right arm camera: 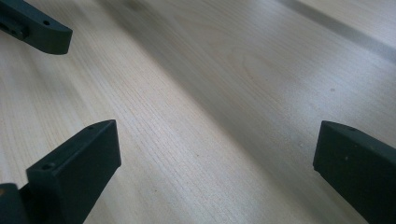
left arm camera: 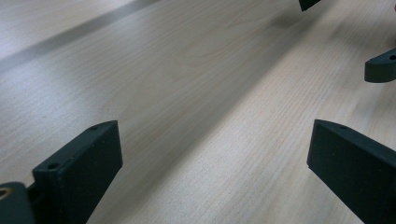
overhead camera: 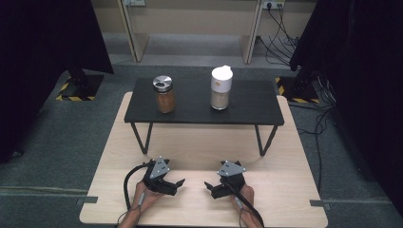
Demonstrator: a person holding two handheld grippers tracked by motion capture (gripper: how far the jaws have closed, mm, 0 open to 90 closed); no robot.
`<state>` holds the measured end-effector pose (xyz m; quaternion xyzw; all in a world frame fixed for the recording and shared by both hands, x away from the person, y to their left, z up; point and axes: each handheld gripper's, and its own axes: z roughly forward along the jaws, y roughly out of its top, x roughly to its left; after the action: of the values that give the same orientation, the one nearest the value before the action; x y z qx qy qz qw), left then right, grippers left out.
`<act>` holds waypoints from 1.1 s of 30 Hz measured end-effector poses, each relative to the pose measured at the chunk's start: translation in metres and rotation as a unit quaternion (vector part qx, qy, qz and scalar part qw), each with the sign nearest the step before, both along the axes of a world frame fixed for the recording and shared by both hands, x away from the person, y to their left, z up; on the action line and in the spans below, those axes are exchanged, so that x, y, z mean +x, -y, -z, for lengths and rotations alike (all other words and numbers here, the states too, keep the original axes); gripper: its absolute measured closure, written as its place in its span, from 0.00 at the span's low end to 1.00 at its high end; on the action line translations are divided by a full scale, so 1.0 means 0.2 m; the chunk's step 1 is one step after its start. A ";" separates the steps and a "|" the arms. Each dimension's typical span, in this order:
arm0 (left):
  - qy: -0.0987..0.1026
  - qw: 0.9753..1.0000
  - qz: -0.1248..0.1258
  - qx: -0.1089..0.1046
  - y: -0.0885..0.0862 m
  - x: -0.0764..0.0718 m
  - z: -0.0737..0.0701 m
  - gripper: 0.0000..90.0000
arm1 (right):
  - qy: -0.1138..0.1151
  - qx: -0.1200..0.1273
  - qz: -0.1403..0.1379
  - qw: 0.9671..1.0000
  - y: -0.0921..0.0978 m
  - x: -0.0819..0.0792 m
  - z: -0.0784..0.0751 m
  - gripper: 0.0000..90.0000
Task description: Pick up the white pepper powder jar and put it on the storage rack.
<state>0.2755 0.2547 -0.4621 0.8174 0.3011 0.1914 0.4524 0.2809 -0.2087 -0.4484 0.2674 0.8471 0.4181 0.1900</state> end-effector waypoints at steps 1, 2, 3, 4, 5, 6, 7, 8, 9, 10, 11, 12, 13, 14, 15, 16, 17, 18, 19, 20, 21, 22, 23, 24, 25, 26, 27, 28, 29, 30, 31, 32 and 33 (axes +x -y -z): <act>0.000 1.000 0.000 0.000 0.00 0.00 0.00 0.03 | 0.000 0.000 0.000 1.000 0.00 0.00 0.00 0.01; 0.000 1.000 0.000 0.000 0.00 0.00 0.00 0.03 | -0.001 -0.001 0.000 1.000 0.00 0.00 0.00 0.01; 0.000 1.000 0.000 0.000 0.00 0.00 0.00 0.03 | -0.001 -0.001 0.000 1.000 0.00 0.00 0.00 0.01; 0.000 1.000 0.000 0.000 0.00 0.00 0.00 0.03 | 0.000 -0.001 0.000 1.000 0.00 0.00 0.00 0.01; 0.000 1.000 0.000 0.001 0.00 0.00 0.00 0.03 | 0.000 -0.004 -0.001 1.000 -0.01 0.00 0.00 0.01; 0.000 1.000 0.000 0.001 0.00 0.00 0.00 0.03 | 0.000 -0.004 -0.001 1.000 -0.01 0.00 0.00 0.01; 0.000 1.000 0.000 0.001 0.00 0.00 0.00 0.03 | 0.001 -0.006 -0.001 1.000 -0.01 0.00 0.00 0.01; 0.000 1.000 0.000 0.000 0.00 0.00 0.00 0.03 | 0.001 -0.007 -0.001 1.000 -0.01 0.00 0.00 0.01; 0.000 1.000 0.000 0.000 0.00 0.00 0.00 0.03 | 0.001 -0.007 -0.001 1.000 -0.01 0.00 0.00 0.01; 0.000 1.000 0.000 0.000 0.00 0.00 0.00 0.03 | 0.001 -0.007 -0.001 1.000 -0.01 0.00 0.00 0.01; 0.000 1.000 0.000 0.000 0.00 0.00 0.00 0.03 | 0.001 -0.006 -0.001 1.000 -0.01 0.00 0.00 0.01; 0.000 1.000 0.000 0.001 0.00 0.00 0.00 0.03 | 0.000 -0.004 -0.001 1.000 -0.01 0.00 0.00 0.01; 0.000 1.000 0.000 0.001 0.00 0.00 0.00 0.03 | 0.000 -0.004 -0.001 1.000 -0.01 0.00 0.00 0.01; 0.000 1.000 0.000 0.001 0.00 0.00 0.00 0.03 | 0.000 -0.004 -0.001 1.000 -0.01 0.00 0.00 0.01; 0.000 1.000 0.000 0.001 0.00 0.00 0.00 0.03 | 0.000 -0.004 -0.001 1.000 -0.01 0.00 0.00 0.01; 0.000 1.000 0.000 0.000 0.00 0.00 0.00 0.03 | 0.000 -0.004 -0.001 1.000 -0.01 0.00 0.00 0.01; 0.000 1.000 0.000 0.000 0.00 0.00 0.00 0.03 | 0.000 -0.005 -0.001 1.000 -0.01 0.00 0.00 0.01; 0.000 1.000 0.000 0.000 0.00 0.00 0.00 0.03 | 0.001 -0.005 -0.001 1.000 -0.01 0.00 0.00 0.01; 0.000 1.000 0.000 0.000 0.00 0.00 0.00 0.03 | 0.001 -0.006 -0.001 1.000 -0.01 0.00 0.00 0.01; 0.000 1.000 0.000 0.000 0.00 0.00 0.00 0.03 | 0.001 -0.006 -0.001 1.000 -0.01 0.00 0.00 0.01; 0.000 1.000 0.000 0.000 0.00 0.00 0.00 0.03 | 0.001 -0.006 -0.001 1.000 -0.01 0.00 0.00 0.01; 0.000 1.000 0.000 0.000 0.00 0.00 0.00 0.03 | 0.001 -0.006 -0.001 1.000 -0.01 0.00 0.00 0.01; 0.000 1.000 0.000 0.000 0.00 0.00 0.00 0.03 | 0.001 -0.006 -0.001 1.000 -0.01 0.00 0.00 0.01; 0.000 1.000 0.000 0.000 0.00 0.00 0.00 0.03 | 0.001 -0.006 -0.001 1.000 -0.01 0.00 0.00 0.01; 0.000 1.000 0.000 0.000 0.00 0.00 0.00 0.03 | 0.001 -0.007 -0.001 1.000 -0.01 0.00 0.00 0.01; 0.000 1.000 0.000 0.000 0.00 0.00 0.00 0.03 | 0.001 -0.007 -0.001 1.000 -0.01 0.00 0.00 0.01; 0.000 1.000 0.000 0.000 0.00 0.00 0.00 0.03 | 0.002 -0.008 -0.001 1.000 -0.01 0.00 0.00 0.01; 0.000 1.000 0.000 0.000 0.00 0.00 0.00 0.03 | 0.002 -0.008 -0.001 1.000 -0.01 0.00 0.00 0.01; 0.000 1.000 0.000 0.000 0.00 0.00 0.00 0.03 | 0.002 -0.007 -0.001 1.000 -0.01 0.00 0.00 0.01; 0.000 1.000 0.000 0.000 0.00 0.00 0.00 0.03 | 0.002 -0.007 -0.001 1.000 -0.01 0.00 0.00 0.01; 0.000 1.000 0.000 0.000 0.00 0.00 0.00 0.03 | 0.001 -0.007 -0.001 1.000 -0.01 0.00 0.00 0.01; 0.000 1.000 0.000 0.000 0.00 0.00 0.00 0.03 | 0.001 -0.007 -0.001 1.000 -0.01 0.00 0.00 0.01; 0.000 1.000 0.000 0.000 0.00 0.00 0.00 0.03 | 0.001 -0.007 -0.001 1.000 -0.01 0.00 0.00 0.01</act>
<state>0.2754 0.2546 -0.4621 0.8174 0.3010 0.1914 0.4523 0.2804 -0.2062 -0.4476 0.2642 0.8503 0.4124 0.1927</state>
